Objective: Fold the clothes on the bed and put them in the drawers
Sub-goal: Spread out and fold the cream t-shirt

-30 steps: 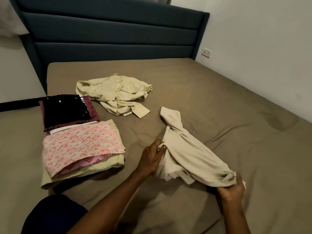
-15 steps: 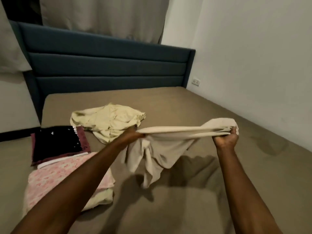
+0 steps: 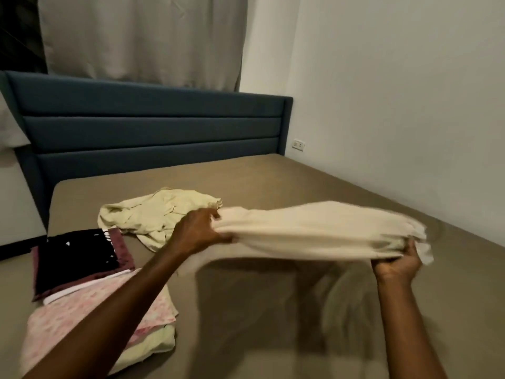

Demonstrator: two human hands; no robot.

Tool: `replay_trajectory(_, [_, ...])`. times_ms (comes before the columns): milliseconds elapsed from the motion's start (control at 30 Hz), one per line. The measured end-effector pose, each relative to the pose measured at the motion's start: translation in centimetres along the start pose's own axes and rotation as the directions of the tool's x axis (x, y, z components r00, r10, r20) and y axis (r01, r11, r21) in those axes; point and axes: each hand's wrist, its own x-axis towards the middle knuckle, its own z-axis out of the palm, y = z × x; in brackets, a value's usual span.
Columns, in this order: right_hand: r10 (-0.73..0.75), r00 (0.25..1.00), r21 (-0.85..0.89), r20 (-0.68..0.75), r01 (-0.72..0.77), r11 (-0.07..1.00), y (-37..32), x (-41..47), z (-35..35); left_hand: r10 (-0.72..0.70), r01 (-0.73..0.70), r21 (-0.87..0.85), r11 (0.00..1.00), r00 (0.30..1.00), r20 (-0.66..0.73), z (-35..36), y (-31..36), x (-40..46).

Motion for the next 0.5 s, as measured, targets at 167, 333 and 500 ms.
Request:
replay_trajectory(167, [0.226,0.892,-0.083,-0.391,-0.279,0.957,0.1,-11.0,-14.4,-0.216,0.163,0.144,0.976,0.808,0.548,9.2,-5.8,-11.0])
replay_trajectory(333, [0.192,0.795,-0.234,-0.575,-0.384,0.893,1.6,-17.7,-18.4,-0.196,0.004,0.265,0.964,0.684,0.702,13.5,-5.3,-19.5])
replay_trajectory(500, [0.115,0.841,-0.415,-0.528,-0.374,0.829,2.0,-16.7,-18.6,0.196,-0.343,0.179,0.922,0.812,0.549,15.6,-4.6,-26.0])
